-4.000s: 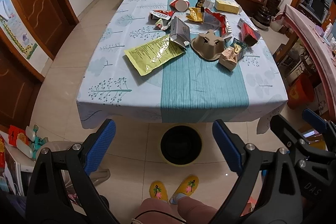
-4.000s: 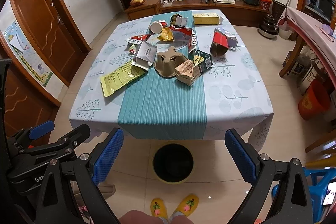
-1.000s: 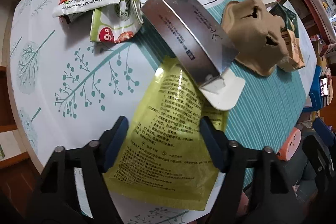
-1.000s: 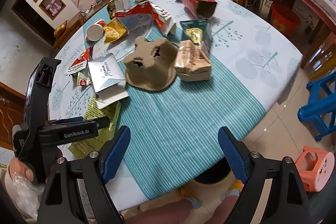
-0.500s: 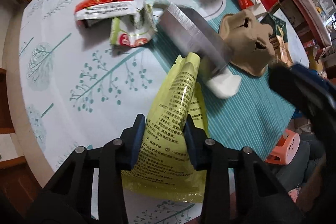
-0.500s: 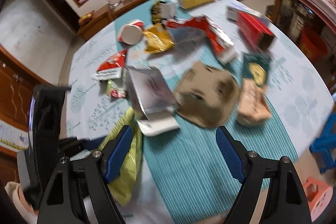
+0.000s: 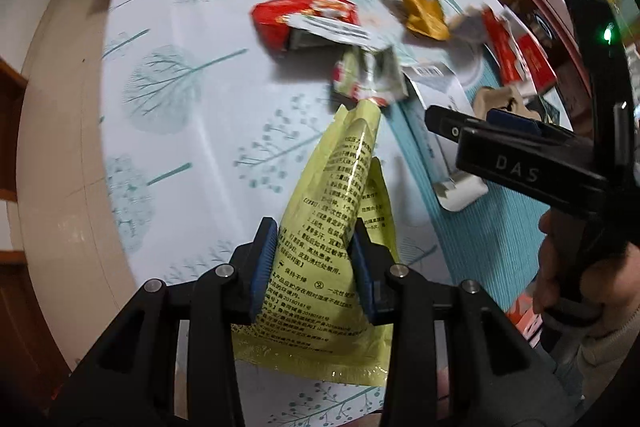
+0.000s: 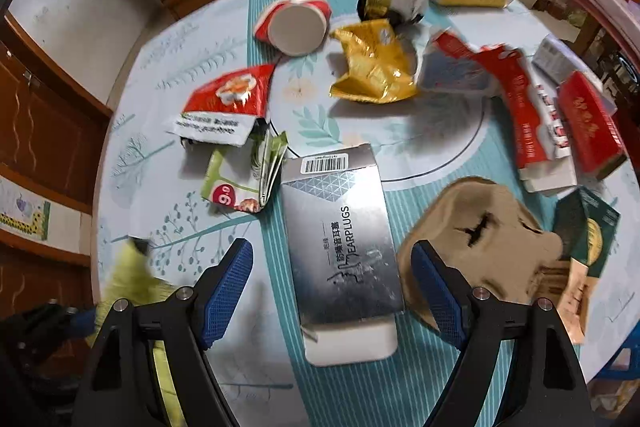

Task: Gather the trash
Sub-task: 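Grasp the silver earplug box with the right gripper and lift it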

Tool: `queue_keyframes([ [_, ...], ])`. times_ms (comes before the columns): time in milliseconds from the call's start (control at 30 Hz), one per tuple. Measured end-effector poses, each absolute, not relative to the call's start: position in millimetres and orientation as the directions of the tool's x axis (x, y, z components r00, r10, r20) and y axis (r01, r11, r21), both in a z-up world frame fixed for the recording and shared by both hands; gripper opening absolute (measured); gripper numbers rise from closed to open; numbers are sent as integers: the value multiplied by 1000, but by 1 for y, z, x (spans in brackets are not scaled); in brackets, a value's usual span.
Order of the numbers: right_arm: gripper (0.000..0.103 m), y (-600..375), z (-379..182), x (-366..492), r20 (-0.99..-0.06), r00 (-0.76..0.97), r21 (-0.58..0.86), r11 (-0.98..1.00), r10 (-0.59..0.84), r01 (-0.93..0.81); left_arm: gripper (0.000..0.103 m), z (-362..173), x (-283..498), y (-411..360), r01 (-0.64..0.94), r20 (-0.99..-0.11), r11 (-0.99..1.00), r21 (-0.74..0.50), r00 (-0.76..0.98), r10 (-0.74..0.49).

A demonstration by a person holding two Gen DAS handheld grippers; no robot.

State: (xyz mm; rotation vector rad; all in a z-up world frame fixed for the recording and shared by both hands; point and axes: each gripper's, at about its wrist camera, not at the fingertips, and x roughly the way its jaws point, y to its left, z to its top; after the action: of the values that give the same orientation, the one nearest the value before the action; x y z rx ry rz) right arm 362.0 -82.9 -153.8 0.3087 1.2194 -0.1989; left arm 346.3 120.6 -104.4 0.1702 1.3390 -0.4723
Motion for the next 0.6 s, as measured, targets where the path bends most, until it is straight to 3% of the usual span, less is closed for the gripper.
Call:
queue_keyframes([
  [267,83,-76,-182,387,-965,263,80,962,9,260,33,-106,354,135,374,-960,914,-159,157,-231],
  [367,61,-70,-182,388,-965,261,37,971,-26,237,33,-104,350,137,373,-959,915,-155,166,-230],
  [600,60,-74,-171,364,-956,288,127,959,50,253,33,-87,329,134,390,-953,910,-138,199,-229],
])
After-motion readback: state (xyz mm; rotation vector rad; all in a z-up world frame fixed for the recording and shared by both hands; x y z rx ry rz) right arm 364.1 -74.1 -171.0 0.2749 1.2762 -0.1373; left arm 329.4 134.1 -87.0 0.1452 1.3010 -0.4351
